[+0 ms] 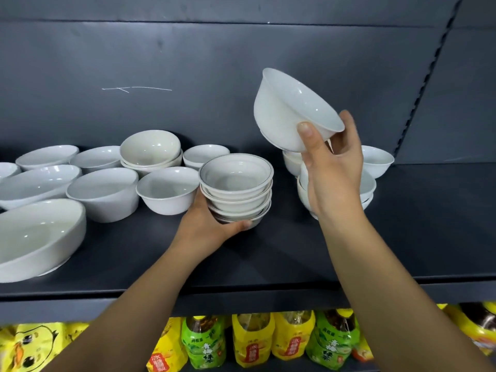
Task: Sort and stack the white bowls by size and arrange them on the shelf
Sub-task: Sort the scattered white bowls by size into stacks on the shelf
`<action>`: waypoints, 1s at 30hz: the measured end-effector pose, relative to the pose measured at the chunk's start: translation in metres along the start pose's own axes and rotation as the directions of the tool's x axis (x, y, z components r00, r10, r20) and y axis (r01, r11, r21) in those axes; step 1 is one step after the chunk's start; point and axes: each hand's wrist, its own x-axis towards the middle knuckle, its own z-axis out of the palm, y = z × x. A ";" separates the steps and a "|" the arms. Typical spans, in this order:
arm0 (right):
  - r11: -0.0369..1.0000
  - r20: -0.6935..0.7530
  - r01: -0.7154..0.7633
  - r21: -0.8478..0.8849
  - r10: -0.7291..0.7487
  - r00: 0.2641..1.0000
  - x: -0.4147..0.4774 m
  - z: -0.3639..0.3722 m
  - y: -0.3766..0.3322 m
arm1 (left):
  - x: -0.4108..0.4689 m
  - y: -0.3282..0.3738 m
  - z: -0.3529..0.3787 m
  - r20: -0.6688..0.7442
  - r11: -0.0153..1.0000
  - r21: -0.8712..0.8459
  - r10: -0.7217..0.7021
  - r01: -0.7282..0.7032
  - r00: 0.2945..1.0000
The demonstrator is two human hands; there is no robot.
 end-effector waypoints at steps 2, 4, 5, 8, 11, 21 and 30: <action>0.999 -0.001 0.042 0.004 -0.042 0.999 0.000 -0.008 -0.009 | 0.011 0.002 0.009 -0.019 1.000 -0.027 -0.003 0.002 1.000; 0.996 0.021 0.090 -0.030 -0.089 0.996 0.001 -0.018 -0.017 | 0.025 0.001 0.017 -0.015 0.999 -0.042 -0.013 0.013 1.000; 0.992 0.032 0.114 -0.059 -0.113 0.993 0.003 -0.023 -0.022 | 0.032 0.000 0.022 -0.010 0.999 -0.040 -0.023 0.023 1.000; 0.975 0.028 0.180 -0.130 -0.178 0.984 0.006 -0.039 -0.033 | 0.052 -0.005 0.034 -0.022 0.999 -0.019 -0.045 0.044 0.999; 0.962 -0.009 0.196 -0.189 -0.201 0.980 0.005 -0.055 -0.039 | 0.066 -0.005 0.047 -0.063 0.998 -0.037 -0.049 0.047 0.997; 0.903 -0.219 0.155 -0.401 -0.259 0.941 0.008 -0.130 -0.045 | 0.096 -0.011 0.074 -0.114 0.997 -0.044 -0.069 0.065 0.991; 0.816 -0.408 -0.130 -0.563 -0.138 0.903 0.008 -0.211 -0.032 | 0.104 -0.012 0.081 -0.138 0.997 -0.040 -0.068 0.063 0.988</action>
